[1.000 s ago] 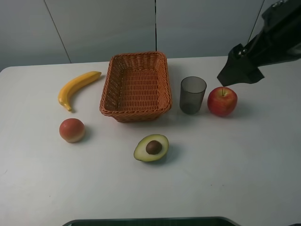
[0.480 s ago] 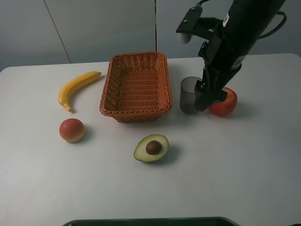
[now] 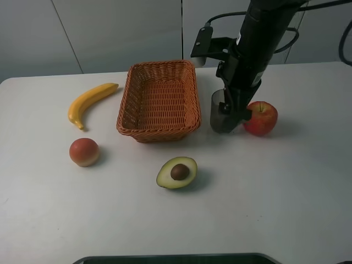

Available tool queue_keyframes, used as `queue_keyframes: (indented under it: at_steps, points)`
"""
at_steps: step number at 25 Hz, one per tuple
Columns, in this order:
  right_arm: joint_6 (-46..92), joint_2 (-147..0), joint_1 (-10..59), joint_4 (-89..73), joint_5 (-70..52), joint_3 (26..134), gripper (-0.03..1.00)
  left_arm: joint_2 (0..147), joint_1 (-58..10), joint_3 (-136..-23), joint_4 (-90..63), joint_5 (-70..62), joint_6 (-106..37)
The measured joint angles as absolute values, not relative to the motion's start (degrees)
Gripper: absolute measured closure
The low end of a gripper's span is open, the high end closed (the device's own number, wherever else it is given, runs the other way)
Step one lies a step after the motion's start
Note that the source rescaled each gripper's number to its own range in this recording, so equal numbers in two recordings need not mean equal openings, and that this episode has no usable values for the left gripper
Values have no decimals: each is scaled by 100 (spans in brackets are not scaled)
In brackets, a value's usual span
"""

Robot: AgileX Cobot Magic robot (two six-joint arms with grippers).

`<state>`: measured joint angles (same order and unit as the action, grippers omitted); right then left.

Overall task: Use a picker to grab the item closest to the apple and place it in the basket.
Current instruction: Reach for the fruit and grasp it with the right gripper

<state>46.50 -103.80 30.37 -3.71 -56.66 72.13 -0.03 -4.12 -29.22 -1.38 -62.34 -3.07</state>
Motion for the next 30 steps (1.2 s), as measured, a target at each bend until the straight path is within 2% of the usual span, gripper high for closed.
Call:
queue_keyframes:
  at_steps: [30]
  points:
    - [4078, -11469, 2981, 263, -4878, 7319, -3, -3, -412, -2922, -138, -6234, -319]
